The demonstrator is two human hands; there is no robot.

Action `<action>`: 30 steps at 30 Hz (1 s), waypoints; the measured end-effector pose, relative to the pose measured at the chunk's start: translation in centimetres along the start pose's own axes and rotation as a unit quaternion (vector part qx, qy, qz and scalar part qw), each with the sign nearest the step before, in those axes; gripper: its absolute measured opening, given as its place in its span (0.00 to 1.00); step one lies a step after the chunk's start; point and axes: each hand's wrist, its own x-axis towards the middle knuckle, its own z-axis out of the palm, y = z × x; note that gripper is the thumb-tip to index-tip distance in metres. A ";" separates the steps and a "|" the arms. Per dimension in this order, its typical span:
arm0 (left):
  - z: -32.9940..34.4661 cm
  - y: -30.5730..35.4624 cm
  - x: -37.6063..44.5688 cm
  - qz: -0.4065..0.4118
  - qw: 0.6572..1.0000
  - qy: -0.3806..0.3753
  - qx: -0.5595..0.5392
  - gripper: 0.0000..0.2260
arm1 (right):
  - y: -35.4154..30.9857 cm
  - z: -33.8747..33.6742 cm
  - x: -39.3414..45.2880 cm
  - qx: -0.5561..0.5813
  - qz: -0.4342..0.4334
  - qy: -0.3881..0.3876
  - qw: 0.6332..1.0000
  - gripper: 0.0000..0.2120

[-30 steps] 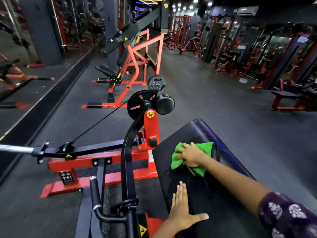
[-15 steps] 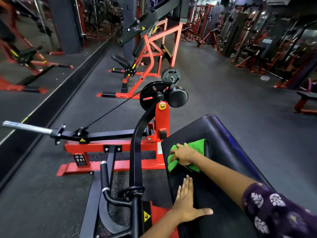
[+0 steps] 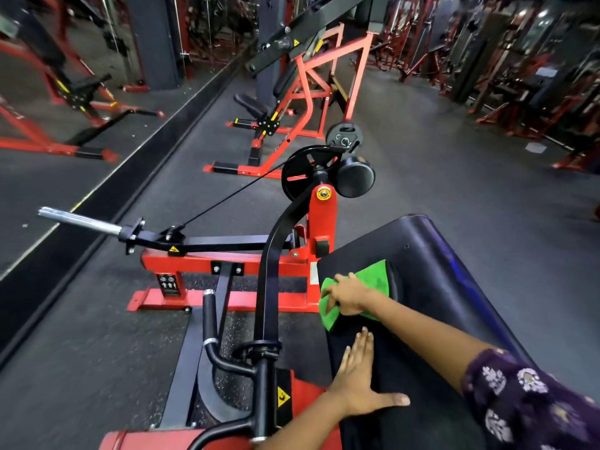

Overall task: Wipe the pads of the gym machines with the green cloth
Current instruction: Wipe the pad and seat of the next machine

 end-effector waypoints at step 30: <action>-8.6 -8.0 7.4 -0.162 0.985 0.018 -0.057 0.63 | 4.0 0.7 1.2 -0.032 0.093 0.043 0.994 0.27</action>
